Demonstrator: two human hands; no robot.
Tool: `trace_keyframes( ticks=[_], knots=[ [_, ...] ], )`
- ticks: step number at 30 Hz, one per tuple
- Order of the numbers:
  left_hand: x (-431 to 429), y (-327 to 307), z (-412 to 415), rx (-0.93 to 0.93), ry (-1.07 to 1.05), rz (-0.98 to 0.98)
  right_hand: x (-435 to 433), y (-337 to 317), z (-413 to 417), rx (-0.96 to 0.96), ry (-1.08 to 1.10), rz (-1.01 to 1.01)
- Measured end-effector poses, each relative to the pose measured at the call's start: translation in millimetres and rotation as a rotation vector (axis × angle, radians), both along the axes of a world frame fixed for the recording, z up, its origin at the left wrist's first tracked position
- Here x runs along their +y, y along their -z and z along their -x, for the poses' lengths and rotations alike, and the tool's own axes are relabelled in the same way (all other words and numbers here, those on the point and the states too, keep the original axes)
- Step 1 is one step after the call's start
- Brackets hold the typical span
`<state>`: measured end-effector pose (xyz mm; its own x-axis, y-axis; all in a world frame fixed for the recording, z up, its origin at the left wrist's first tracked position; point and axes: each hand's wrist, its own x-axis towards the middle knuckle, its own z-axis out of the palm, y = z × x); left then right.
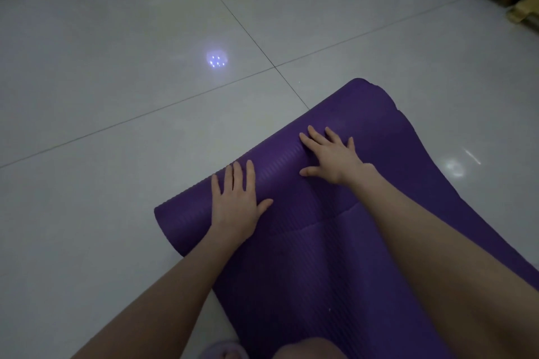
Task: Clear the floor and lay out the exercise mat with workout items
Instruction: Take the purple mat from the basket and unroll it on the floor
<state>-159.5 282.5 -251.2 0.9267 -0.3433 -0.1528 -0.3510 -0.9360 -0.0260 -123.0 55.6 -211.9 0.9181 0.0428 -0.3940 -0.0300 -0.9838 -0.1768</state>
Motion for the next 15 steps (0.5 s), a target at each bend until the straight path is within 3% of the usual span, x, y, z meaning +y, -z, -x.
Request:
trace_keyframes(
  ticks=[12, 15],
  knots=[
    [10.5, -40.8, -0.3, 0.555, 0.110, -0.055, 3.5, -19.6, 39.2, 0.231, 0.083, -0.017],
    [12.5, -46.3, -13.5, 0.483, 0.085, 0.072, 5.4, -25.5, 23.9, 0.109, 0.075, -0.044]
  ],
)
